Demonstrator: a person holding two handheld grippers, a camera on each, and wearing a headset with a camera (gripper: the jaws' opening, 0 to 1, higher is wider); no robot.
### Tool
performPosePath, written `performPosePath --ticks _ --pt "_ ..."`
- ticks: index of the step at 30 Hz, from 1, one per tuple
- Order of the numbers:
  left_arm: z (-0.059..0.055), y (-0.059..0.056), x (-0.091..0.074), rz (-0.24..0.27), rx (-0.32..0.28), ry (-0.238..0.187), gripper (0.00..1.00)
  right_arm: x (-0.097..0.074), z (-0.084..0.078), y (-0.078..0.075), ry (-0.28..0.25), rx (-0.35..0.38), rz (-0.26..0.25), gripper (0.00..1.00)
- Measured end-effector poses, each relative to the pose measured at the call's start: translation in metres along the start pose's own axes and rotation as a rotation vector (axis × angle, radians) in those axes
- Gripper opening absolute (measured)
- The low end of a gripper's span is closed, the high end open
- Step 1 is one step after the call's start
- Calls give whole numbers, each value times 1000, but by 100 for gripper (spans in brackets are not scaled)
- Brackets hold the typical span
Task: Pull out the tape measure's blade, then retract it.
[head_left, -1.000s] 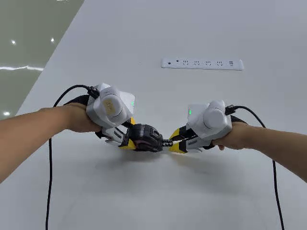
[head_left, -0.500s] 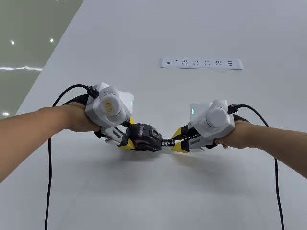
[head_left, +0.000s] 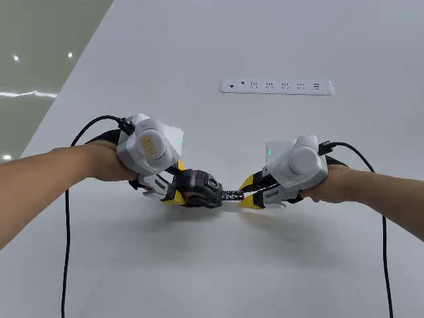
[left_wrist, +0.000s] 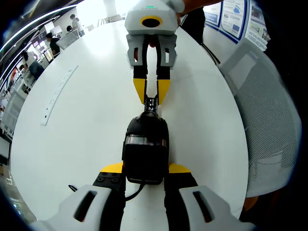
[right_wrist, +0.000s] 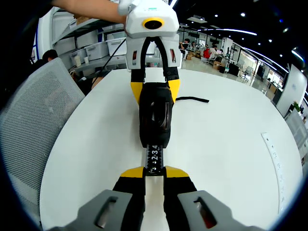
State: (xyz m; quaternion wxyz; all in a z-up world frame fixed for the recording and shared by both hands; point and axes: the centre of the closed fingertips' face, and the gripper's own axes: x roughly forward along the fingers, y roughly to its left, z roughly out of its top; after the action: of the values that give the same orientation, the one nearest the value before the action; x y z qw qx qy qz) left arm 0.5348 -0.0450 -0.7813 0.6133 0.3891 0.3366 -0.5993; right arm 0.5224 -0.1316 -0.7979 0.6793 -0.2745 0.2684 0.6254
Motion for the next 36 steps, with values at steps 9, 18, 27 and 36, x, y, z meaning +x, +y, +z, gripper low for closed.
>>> performPosePath --ticks 9,18,27,36 --pt "1 -1 0 2 0 -1 26 -4 -3 1 0 2 0 12" --pt "1 -1 0 4 1 -1 26 -7 -5 1 0 2 2 12" --pt "1 -2 -1 5 1 0 26 -10 -8 1 0 3 2 12" --pt "0 -1 -1 4 2 2 26 -14 -10 1 -2 -3 2 12"
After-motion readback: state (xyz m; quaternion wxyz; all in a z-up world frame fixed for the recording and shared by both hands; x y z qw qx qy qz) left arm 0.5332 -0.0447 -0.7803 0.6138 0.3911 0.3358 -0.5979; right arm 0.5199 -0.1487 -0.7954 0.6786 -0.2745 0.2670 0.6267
